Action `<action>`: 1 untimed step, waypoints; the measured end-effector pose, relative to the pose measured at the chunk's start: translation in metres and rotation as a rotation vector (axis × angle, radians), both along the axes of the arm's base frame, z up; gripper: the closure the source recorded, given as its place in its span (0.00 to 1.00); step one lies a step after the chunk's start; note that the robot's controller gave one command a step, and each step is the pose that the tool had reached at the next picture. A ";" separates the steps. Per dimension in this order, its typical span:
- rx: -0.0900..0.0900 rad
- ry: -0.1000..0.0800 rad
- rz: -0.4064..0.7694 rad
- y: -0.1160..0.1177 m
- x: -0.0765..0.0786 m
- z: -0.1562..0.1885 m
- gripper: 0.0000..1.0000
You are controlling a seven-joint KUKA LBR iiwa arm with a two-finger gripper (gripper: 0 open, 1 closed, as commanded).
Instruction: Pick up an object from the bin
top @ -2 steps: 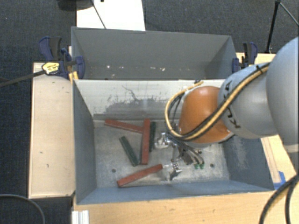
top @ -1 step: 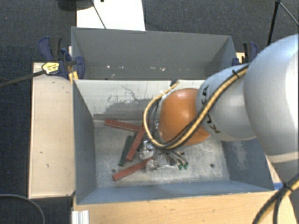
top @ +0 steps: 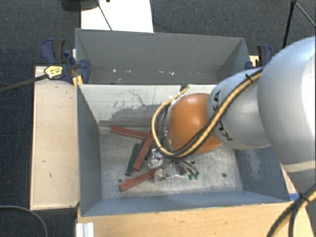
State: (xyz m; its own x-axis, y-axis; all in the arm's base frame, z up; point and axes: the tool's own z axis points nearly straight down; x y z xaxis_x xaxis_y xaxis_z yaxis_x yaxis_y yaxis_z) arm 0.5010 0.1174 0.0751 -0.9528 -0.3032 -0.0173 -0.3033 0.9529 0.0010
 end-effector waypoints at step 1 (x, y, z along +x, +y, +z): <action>-0.007 0.017 0.085 0.024 0.016 0.215 1.00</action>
Offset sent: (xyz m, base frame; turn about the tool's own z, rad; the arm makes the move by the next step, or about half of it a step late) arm 0.0000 0.0000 0.0000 0.0000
